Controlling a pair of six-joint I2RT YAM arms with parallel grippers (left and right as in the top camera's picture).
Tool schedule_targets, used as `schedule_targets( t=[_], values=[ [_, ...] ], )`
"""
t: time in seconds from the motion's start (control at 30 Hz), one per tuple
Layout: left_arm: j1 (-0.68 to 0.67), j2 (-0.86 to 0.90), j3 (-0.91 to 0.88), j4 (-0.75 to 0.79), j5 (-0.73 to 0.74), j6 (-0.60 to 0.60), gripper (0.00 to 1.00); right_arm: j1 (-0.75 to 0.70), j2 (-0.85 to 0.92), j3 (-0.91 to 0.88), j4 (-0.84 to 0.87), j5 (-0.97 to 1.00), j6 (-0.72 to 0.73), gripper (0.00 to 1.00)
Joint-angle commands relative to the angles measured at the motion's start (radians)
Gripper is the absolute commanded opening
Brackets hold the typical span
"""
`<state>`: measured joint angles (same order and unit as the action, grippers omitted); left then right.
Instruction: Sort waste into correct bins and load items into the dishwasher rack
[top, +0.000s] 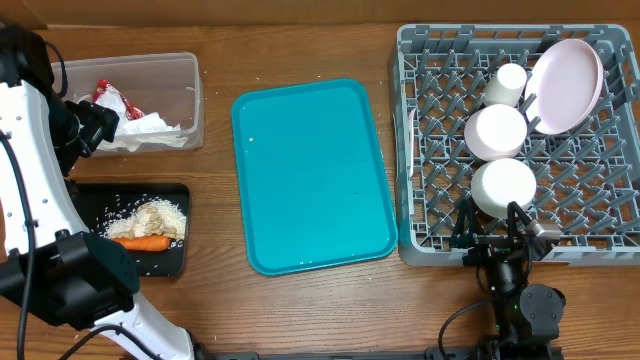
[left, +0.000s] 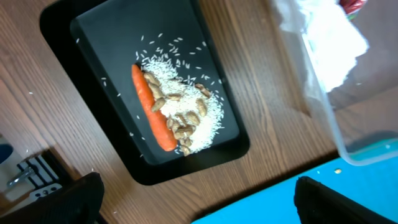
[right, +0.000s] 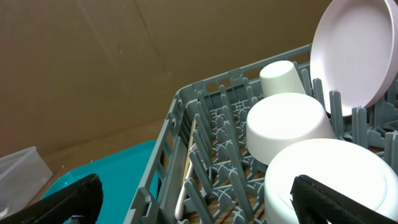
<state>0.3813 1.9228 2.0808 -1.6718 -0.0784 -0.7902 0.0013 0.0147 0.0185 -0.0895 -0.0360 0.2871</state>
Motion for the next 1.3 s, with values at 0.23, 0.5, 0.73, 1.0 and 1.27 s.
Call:
schedule_targets(
  t=[0.23, 0.5, 0.73, 1.0, 1.27],
  values=[
    [-0.101, -0.276, 0.0, 0.002, -0.039, 0.002, 1.0, -0.003, -0.012, -0.01, 0.006, 0.013, -0.007, 1.0],
    [-0.133, -0.412, -0.01, -0.018, -0.085, 0.006, 1.0, -0.003, -0.012, -0.01, 0.006, 0.013, -0.007, 1.0],
    [-0.237, -0.535, -0.213, 0.13, -0.085, 0.029, 1.0, -0.003, -0.012, -0.01, 0.006, 0.013, -0.007, 1.0],
    [-0.344, -0.791, -0.739, 0.638, -0.052, 0.137, 1.0, -0.003, -0.012, -0.01, 0.006, 0.013, -0.007, 1.0],
    [-0.344, -1.12, -1.344, 1.151, 0.015, 0.261, 1.0, -0.003, -0.012, -0.01, 0.006, 0.013, -0.007, 1.0]
  ],
)
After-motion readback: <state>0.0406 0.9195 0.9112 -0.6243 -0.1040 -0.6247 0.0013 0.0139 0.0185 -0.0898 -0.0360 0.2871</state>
